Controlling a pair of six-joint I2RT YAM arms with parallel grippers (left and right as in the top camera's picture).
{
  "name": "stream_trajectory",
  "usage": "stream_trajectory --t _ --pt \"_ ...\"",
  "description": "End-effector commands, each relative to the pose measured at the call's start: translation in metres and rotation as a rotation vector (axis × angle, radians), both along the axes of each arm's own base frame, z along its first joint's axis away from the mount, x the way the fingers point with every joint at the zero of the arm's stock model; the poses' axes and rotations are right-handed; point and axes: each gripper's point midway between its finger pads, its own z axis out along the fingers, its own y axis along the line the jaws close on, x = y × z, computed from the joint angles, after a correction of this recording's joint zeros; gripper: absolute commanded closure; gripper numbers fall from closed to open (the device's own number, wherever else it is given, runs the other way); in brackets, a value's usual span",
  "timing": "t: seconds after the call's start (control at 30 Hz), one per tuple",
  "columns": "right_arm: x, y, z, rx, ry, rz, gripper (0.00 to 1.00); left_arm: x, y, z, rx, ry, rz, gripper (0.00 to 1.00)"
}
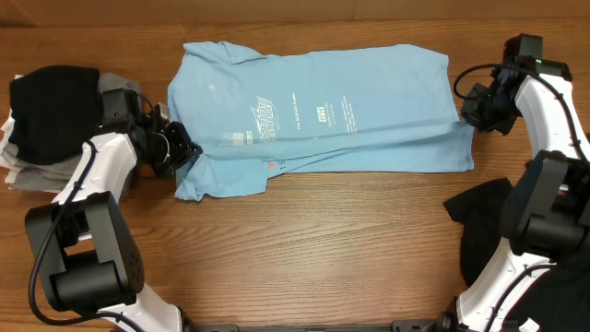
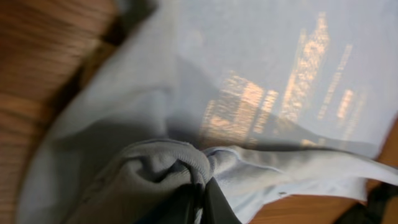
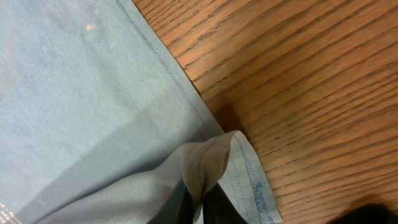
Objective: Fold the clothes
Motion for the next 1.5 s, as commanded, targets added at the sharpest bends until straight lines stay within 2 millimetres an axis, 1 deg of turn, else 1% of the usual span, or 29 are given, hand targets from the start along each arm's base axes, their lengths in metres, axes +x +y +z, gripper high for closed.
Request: stream_trajectory --t 0.0,0.03,0.07,0.1,0.13,0.2,0.23,0.27,0.3,0.33,0.37,0.4,0.43,0.47,0.5,0.53,0.6,0.67,0.77,0.87,0.97,1.17,1.27,1.37,1.47 --pt "0.001 0.000 -0.001 0.002 0.000 -0.004 0.91 0.004 -0.020 0.011 -0.137 -0.030 -0.031 0.96" --pt "0.000 0.000 -0.001 0.002 0.001 -0.005 0.91 0.004 -0.021 0.011 -0.140 -0.031 -0.032 0.92" --pt "0.000 0.000 -0.001 0.003 0.002 -0.005 0.91 0.005 -0.020 0.011 -0.135 -0.032 -0.031 0.85" --pt "0.000 0.000 -0.001 0.003 0.003 -0.005 0.91 0.005 -0.019 0.010 -0.124 -0.032 -0.027 0.83" --pt "-0.001 0.000 -0.001 0.003 0.005 -0.005 0.91 0.006 -0.015 0.008 -0.101 -0.030 -0.020 0.82" --pt "-0.003 0.000 -0.002 0.005 0.014 -0.004 0.91 0.011 -0.001 0.001 -0.030 -0.019 0.039 0.82" --pt "-0.003 0.001 -0.002 0.006 0.017 -0.004 0.91 0.013 0.001 0.001 -0.019 -0.024 0.050 0.79" --pt "-0.004 0.001 -0.002 0.007 0.019 -0.004 0.91 0.016 0.001 0.002 -0.020 -0.033 0.056 0.65" --pt "-0.005 0.001 -0.002 0.008 0.023 -0.004 0.91 0.018 0.000 0.004 -0.036 -0.041 0.064 0.43" --pt "-0.006 0.001 -0.002 0.009 0.028 -0.004 0.91 0.022 -0.007 0.011 -0.081 -0.065 0.047 0.35" --pt "-0.007 0.001 -0.002 0.009 0.031 -0.004 0.91 0.024 -0.016 0.019 -0.139 -0.090 0.018 0.32" --pt "-0.008 0.001 -0.003 0.010 0.035 -0.004 0.91 0.024 -0.031 0.035 -0.227 -0.126 -0.035 0.28" --pt "-0.008 0.002 -0.003 0.010 0.036 -0.004 0.91 0.022 -0.042 0.042 -0.253 -0.145 -0.077 0.28" --pt "-0.008 0.002 -0.003 0.011 0.036 -0.004 0.91 0.020 -0.048 0.044 -0.252 -0.149 -0.102 0.28" --pt "-0.008 0.002 -0.003 0.011 0.038 -0.004 0.91 0.011 -0.066 0.041 -0.206 -0.146 -0.183 0.29" --pt "-0.009 0.002 -0.003 0.012 0.042 -0.004 0.91 0.001 -0.080 0.027 -0.097 -0.114 -0.261 0.31" --pt "-0.010 0.002 -0.003 0.013 0.047 -0.004 0.91 -0.009 -0.088 0.011 0.043 -0.068 -0.316 0.35" --pt "-0.011 0.002 -0.003 0.014 0.050 -0.004 0.91 -0.015 -0.095 -0.001 0.181 -0.045 -0.356 0.38" --pt "-0.012 0.003 -0.003 0.015 0.054 -0.004 0.91 -0.018 -0.108 -0.007 0.317 -0.052 -0.411 0.41" --pt "-0.013 0.003 -0.003 0.016 0.056 -0.003 0.91 -0.020 -0.113 -0.011 0.430 -0.050 -0.418 0.43" --pt "-0.014 0.003 -0.004 0.017 0.061 -0.003 0.91 -0.022 -0.115 -0.012 0.504 -0.051 -0.420 0.44" --pt "-0.016 0.004 -0.004 0.018 0.068 -0.001 0.91 -0.021 -0.118 -0.012 0.516 -0.061 -0.426 0.44" --pt "-0.016 0.004 -0.004 0.018 0.069 -0.001 0.91 -0.023 -0.122 -0.012 0.493 -0.060 -0.435 0.45" --pt "-0.016 0.004 -0.004 0.018 0.069 -0.001 0.91 -0.026 -0.124 -0.013 0.485 -0.048 -0.443 0.48" --pt "-0.017 0.004 -0.004 0.019 0.072 -0.001 0.91 -0.035 -0.125 -0.017 0.488 -0.023 -0.461 0.48"
